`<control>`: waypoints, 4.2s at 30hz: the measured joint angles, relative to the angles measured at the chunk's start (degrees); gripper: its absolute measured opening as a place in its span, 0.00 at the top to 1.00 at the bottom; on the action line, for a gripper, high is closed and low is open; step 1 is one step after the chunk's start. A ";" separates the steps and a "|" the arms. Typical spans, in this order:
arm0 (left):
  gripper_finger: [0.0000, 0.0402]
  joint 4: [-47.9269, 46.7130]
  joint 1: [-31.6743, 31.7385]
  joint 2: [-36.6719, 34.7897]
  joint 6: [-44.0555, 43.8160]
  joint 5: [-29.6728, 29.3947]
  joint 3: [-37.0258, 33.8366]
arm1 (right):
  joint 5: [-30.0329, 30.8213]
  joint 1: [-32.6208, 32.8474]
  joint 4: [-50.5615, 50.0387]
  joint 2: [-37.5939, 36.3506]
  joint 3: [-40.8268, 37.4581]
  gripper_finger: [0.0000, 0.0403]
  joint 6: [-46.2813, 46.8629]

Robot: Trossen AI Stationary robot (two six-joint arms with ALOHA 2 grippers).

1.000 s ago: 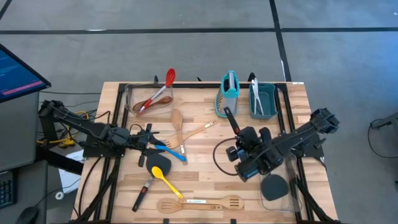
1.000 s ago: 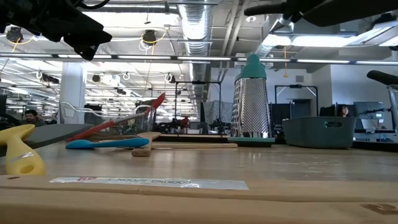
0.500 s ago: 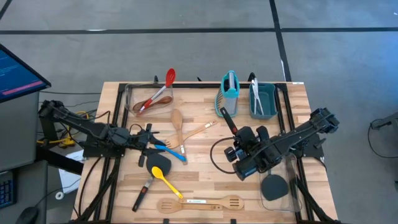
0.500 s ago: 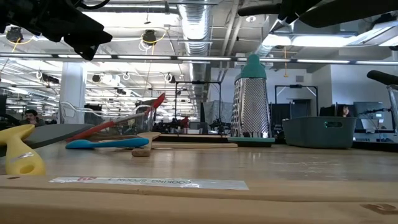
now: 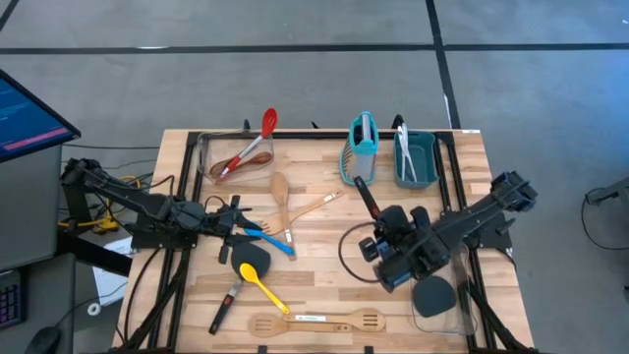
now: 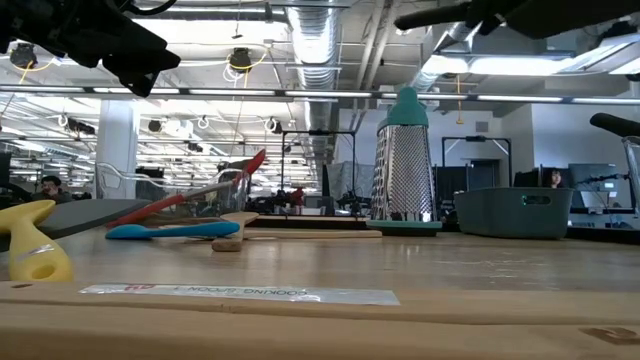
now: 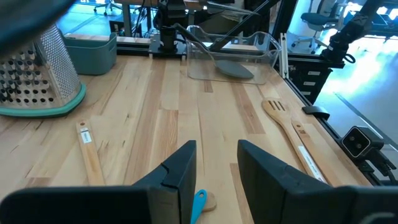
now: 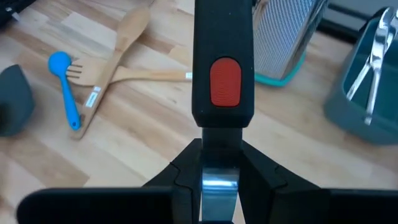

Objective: Pick & Place Kitchen Items
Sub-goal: Put the right black turner spatula into the right transparent bin, then put the yellow spoon into the left transparent bin

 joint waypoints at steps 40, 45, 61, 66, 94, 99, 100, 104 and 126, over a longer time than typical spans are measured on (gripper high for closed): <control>0.74 -0.02 -0.02 0.00 1.95 -0.05 0.00 | -17.79 17.74 -4.33 0.00 -12.24 0.84 28.15; 0.74 0.00 0.00 -0.01 1.92 -0.04 0.00 | -17.29 23.51 -4.33 0.00 -12.24 0.84 29.24; 0.74 0.49 0.00 -0.02 1.31 0.00 0.00 | -14.68 31.43 0.10 -0.03 -27.47 0.84 35.04; 0.74 0.59 -0.02 -0.02 1.31 0.02 0.00 | -14.03 33.26 3.15 0.00 -29.56 0.85 35.01; 0.74 1.53 -0.01 -0.01 1.29 0.20 0.00 | -10.79 37.53 14.99 -0.02 -34.51 0.75 30.88; 0.74 1.53 -0.01 -0.02 1.29 0.19 0.00 | -10.91 37.46 16.01 -0.02 -34.51 0.73 30.80; 0.74 1.53 -0.02 -0.02 1.29 0.17 0.00 | -10.90 37.45 16.10 -0.02 -34.51 0.73 30.82; 0.74 1.53 -0.02 -0.02 1.29 0.15 0.00 | -10.91 37.51 16.07 -0.02 -34.51 0.72 30.58; 0.74 1.49 -0.02 -0.02 1.29 0.00 0.00 | -13.51 28.64 11.13 -6.57 -25.36 0.72 13.54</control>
